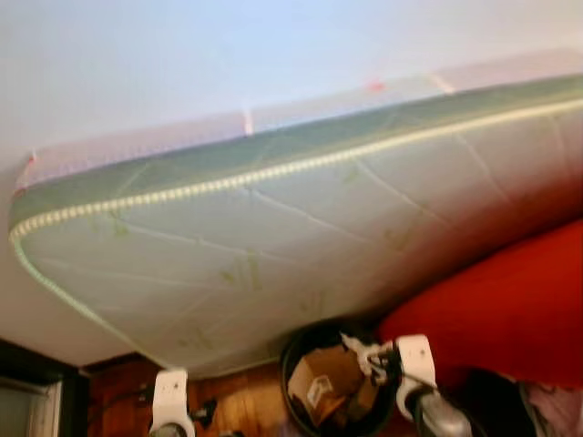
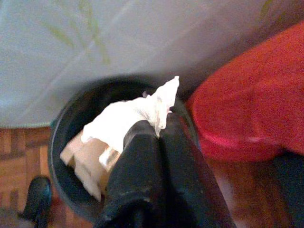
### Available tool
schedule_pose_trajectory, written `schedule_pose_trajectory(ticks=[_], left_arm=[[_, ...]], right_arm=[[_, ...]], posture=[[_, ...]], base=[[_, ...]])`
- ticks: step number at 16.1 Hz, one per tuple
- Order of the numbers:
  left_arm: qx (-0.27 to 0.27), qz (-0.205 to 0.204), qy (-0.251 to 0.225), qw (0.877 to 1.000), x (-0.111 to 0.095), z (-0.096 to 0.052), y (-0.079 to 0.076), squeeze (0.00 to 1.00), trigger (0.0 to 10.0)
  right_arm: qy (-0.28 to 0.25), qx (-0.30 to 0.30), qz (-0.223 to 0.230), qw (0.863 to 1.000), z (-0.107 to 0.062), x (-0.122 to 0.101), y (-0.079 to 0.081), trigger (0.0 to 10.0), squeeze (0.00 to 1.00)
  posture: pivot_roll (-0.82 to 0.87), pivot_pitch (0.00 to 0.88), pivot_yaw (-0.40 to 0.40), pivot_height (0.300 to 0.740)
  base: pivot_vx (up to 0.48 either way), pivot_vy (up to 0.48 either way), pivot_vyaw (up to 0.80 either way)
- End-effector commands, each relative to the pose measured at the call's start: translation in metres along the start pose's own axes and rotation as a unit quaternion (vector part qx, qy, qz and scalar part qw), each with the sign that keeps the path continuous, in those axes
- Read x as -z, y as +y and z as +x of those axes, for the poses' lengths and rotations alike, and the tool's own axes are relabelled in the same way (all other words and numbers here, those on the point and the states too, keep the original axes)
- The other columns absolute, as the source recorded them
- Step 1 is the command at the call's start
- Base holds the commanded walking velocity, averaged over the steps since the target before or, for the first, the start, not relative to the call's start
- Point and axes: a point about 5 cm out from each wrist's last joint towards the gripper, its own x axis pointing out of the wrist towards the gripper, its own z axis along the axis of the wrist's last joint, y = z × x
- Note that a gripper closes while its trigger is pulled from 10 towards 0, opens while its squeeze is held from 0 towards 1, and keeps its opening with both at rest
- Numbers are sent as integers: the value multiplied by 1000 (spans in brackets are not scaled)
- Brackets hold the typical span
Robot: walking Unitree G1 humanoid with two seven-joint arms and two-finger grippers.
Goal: Clean up the room
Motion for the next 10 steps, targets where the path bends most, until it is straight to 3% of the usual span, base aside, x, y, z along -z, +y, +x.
schedule_pose_trajectory(ticks=[1, 7, 10], left_arm=[[-9, 6, 27, 1000, 14, -4, 6, 0, 10000], [-10, 4, 24, 1000, 14, -4, 6, 0, 10000], [-10, 3, 24, 1000, 14, -4, 6, 0, 10000]], right_arm=[[-7, -11, 6, 1000, 2, -2, 6, 10000, 0], [-58, -28, 22, 998, 14, -35, 21, 10000, 0], [-69, -10, 24, 997, 15, -40, 18, 10000, 0]], posture=[[-23, 192, -8, 740], [-15, 202, -7, 740], [-10, 205, -9, 740]], base=[[0, 0, 0], [0, 0, 0], [0, 0, 0]])
